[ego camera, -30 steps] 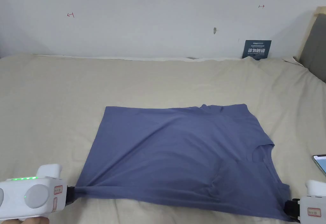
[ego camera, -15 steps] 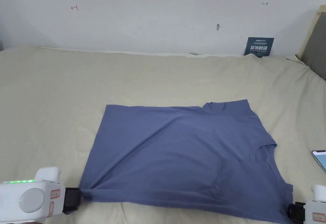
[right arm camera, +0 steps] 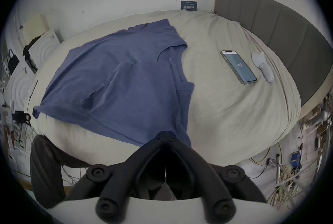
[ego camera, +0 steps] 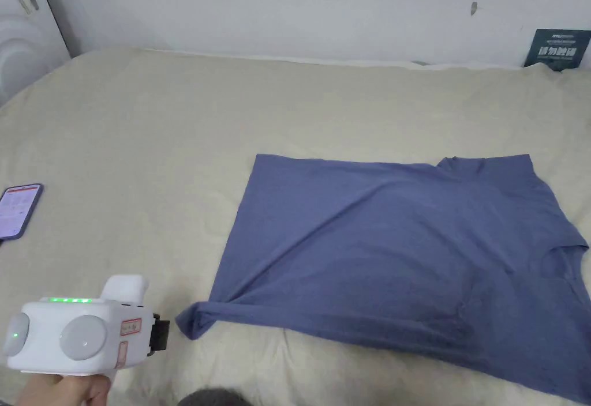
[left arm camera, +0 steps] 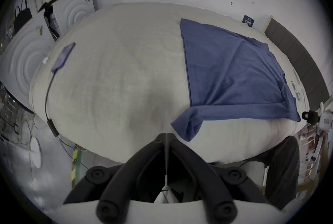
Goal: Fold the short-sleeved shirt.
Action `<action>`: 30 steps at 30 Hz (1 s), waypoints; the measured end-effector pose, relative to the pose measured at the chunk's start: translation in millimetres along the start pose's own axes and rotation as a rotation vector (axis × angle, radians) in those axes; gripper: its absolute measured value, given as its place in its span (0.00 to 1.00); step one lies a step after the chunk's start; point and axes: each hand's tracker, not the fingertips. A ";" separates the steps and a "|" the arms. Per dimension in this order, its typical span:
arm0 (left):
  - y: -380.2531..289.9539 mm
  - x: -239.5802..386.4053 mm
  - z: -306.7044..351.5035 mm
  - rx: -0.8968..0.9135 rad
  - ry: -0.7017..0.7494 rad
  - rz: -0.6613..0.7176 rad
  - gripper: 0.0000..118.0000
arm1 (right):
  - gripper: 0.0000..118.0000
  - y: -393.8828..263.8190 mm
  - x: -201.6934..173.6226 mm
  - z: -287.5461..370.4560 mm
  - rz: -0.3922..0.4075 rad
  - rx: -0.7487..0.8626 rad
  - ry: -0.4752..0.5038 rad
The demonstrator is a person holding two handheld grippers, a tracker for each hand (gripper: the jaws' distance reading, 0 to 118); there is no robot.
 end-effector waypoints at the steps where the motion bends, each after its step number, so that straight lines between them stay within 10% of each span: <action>1: 3.1 -0.3 2.4 0.041 0.049 -0.036 0.00 | 0.00 0.0 -1.9 0.9 0.001 -0.006 0.012; 3: 5.7 3.4 3.0 0.066 -0.008 -0.008 0.00 | 0.00 -1.9 3.0 -3.4 -0.011 -0.010 0.028; 5: 10.0 6.1 -6.8 0.044 -0.039 0.038 0.87 | 0.00 -0.9 7.2 -6.5 -0.009 -0.017 0.025; 6: 20.9 -2.2 -3.7 0.031 -0.073 -0.109 0.98 | 0.00 -0.2 9.9 -7.2 -0.019 -0.019 0.027; 12: 30.8 -1.8 -42.1 0.011 -0.051 0.024 0.80 | 0.00 1.1 16.2 -12.5 -0.069 -0.012 0.019; 13: 29.2 -0.6 -39.0 0.006 -0.076 0.015 0.26 | 0.01 1.6 17.6 -13.0 -0.069 -0.010 0.016; 14: 29.0 -3.2 -37.4 0.003 -0.123 0.017 0.00 | 0.08 1.7 19.6 -13.4 -0.072 -0.008 0.017; 15: 28.7 -1.6 -35.3 0.046 -0.144 0.027 0.00 | 0.37 1.9 19.1 -13.3 -0.076 -0.002 0.024; 16: 31.3 0.3 -33.5 0.009 -0.075 -0.029 0.00 | 0.90 2.0 19.7 -14.5 -0.084 0.006 0.018; 17: 23.9 18.0 -30.6 -0.056 -0.252 0.064 0.00 | 1.00 1.4 20.9 -18.6 -0.085 0.006 0.013; 20: 22.0 39.7 -11.0 -0.050 -0.263 0.096 0.00 | 0.98 0.2 39.1 -40.3 -0.094 0.008 0.016; 21: 35.6 26.9 2.6 0.111 0.103 -0.126 0.00 | 0.98 0.8 41.6 -45.6 -0.098 -0.016 0.023; 24: 43.8 9.2 -0.5 0.121 0.103 -0.112 0.00 | 0.93 -1.6 35.9 -53.2 -0.060 -0.071 0.022; 27: 43.2 6.8 -2.7 0.119 0.112 -0.106 0.00 | 0.44 -8.5 33.8 -62.6 -0.016 -0.087 0.005; 30: 42.5 8.1 -4.8 0.116 0.117 -0.099 0.00 | 0.32 -12.6 37.3 -61.4 -0.014 -0.061 0.015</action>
